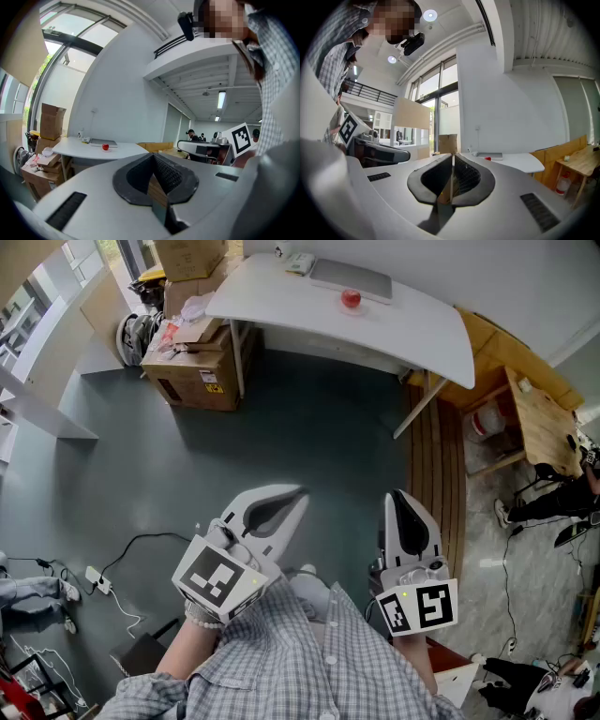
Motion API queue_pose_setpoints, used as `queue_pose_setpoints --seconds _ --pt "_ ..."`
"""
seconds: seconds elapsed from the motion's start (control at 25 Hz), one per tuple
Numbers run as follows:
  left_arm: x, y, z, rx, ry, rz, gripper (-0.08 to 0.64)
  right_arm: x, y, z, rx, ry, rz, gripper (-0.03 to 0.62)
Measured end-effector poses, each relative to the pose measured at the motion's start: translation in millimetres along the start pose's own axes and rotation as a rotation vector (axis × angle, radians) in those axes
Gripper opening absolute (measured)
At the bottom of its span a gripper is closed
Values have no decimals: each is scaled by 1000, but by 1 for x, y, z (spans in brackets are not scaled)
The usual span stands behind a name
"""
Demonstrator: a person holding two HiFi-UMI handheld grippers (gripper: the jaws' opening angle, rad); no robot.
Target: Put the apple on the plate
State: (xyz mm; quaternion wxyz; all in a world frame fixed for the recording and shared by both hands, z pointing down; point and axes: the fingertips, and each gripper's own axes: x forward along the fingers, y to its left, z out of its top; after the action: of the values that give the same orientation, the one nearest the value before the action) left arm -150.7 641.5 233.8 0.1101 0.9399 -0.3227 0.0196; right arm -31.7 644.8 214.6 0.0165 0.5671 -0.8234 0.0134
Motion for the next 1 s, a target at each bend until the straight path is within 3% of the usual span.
queue_pose_setpoints --seconds 0.64,1.0 --pt "-19 22 0 -2 -14 23 8 16 12 1 59 -20 -1 31" --pt "-44 47 -5 10 -27 17 8 30 35 -1 33 -26 -35 31"
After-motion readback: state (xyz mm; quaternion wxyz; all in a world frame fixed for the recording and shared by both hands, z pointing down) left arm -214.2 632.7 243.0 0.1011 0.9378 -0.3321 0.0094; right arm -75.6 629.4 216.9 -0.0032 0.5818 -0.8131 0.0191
